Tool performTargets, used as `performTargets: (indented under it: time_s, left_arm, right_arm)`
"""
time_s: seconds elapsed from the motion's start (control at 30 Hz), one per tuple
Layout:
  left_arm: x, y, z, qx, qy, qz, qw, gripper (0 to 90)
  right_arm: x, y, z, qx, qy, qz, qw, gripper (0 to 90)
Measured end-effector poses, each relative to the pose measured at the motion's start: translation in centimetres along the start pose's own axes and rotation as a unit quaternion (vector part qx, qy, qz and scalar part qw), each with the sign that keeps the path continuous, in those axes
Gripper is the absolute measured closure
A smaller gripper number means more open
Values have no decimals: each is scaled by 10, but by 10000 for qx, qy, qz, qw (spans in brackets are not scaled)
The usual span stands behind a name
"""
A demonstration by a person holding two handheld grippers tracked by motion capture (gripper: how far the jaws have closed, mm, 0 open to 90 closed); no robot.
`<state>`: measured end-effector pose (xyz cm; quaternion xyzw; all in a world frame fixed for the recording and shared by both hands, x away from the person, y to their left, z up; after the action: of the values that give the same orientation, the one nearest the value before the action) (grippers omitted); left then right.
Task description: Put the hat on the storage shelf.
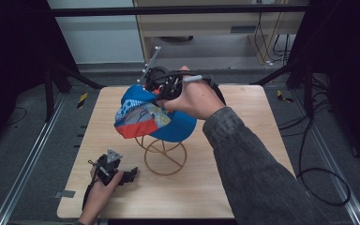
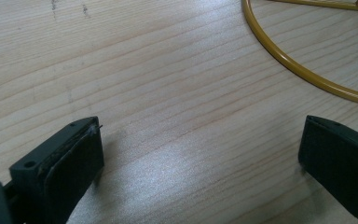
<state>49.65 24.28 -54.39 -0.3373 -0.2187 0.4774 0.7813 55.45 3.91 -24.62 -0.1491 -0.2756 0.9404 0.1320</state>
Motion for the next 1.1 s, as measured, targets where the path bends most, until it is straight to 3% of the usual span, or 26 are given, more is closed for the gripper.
performTargets:
  time_s: [1.1]
  left_arm:
    - [-1,0,0,24,8,-12,10000,0]
  right_arm:
    - [9,-3,-19,59,-153,86,9998,895]
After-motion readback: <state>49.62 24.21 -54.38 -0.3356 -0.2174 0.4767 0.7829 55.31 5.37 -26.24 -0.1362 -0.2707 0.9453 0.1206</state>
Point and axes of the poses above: each handheld gripper's, and its own axes: z roughly backward along the jaws, y roughly out of its underside, x roughly to its left, the point moved 5 cm from there along -z, roughly forward along the jaws, and after that the axes turned 2 degrees about -x, right-handed, at the moved point
